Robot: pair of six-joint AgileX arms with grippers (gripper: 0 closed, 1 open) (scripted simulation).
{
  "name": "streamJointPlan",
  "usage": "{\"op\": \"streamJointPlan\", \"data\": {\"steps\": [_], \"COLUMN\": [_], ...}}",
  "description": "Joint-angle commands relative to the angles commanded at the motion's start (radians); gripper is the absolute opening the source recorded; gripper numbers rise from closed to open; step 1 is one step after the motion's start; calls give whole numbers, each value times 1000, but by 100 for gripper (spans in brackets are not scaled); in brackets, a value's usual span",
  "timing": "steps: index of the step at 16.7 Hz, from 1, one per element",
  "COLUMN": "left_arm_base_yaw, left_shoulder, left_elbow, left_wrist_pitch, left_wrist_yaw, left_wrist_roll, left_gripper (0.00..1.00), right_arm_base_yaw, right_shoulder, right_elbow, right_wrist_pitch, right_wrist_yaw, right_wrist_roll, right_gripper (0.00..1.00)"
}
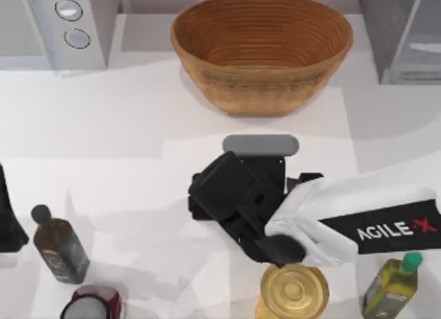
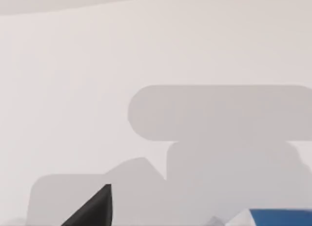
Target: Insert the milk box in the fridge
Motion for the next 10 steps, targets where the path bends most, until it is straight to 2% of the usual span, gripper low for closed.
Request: {"op": "streamJointPlan", "data": {"steps": [9, 10], "left_arm_base_yaw": [0, 0], "left_shoulder": [0, 0], "left_elbow": [0, 0], "left_wrist_pitch": [0, 0], "left_wrist_yaw": [0, 0], "left_wrist_roll": [0, 0], "left_gripper": [100, 100], "right_arm_base_yaw": [-9, -9], "right_shoulder": [16, 16], "right_elbow": [-57, -57], "right_wrist_pitch": [79, 79], "right_wrist_yaw": [-4, -4], "right_wrist_roll": [-11, -11], "right_gripper": [100, 92]}}
